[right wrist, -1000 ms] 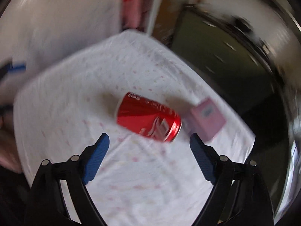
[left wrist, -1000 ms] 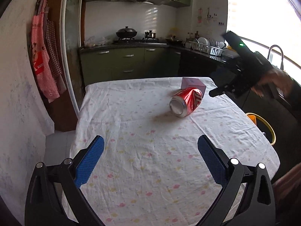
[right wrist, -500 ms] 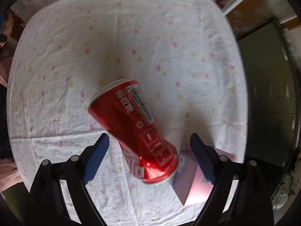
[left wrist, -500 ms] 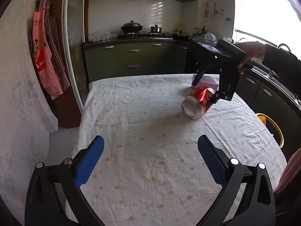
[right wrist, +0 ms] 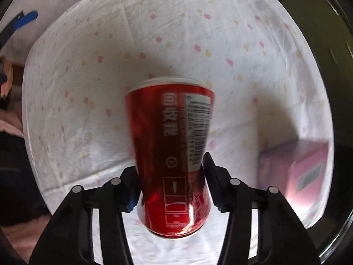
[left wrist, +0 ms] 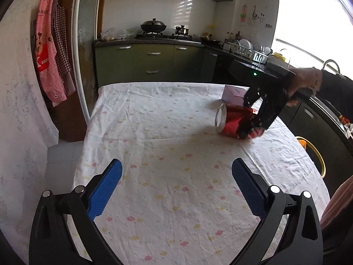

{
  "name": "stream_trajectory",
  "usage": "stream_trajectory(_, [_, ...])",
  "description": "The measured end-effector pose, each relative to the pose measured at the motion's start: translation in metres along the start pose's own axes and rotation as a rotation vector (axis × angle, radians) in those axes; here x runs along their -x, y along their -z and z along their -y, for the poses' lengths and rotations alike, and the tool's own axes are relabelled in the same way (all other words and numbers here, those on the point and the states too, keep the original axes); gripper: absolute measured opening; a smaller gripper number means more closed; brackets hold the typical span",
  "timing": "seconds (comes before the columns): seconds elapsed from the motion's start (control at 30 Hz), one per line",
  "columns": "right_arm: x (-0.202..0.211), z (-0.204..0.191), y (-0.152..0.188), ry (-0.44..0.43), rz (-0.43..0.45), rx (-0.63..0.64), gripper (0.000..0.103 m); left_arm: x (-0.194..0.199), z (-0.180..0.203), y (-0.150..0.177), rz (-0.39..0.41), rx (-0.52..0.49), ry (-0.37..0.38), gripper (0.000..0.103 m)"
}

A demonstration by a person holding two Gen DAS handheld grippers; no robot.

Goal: Collect trash
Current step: 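Carry the cola can over the bin and open the right gripper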

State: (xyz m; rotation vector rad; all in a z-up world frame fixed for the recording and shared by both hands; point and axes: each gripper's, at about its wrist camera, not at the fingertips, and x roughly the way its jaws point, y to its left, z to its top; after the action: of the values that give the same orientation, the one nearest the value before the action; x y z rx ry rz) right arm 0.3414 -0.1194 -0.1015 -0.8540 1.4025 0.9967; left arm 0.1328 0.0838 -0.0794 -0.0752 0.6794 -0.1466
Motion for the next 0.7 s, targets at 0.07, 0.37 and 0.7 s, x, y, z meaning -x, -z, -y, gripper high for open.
stream_trajectory(0.07, [0.004, -0.005, 0.016, -0.008, 0.036, -0.074, 0.048, 0.006, 0.003, 0.002, 0.010, -0.007, 0.012, 0.098])
stream_trajectory(0.37, [0.056, -0.014, 0.118, -0.075, 0.277, -0.397, 0.048, 0.033, 0.033, 0.007, 0.043, -0.047, 0.085, 0.098])
stream_trajectory(0.7, [0.098, 0.004, 0.306, 0.123, 0.290, -0.793, 0.048, 0.027, 0.095, 0.012, 0.020, -0.106, 0.200, 0.098])
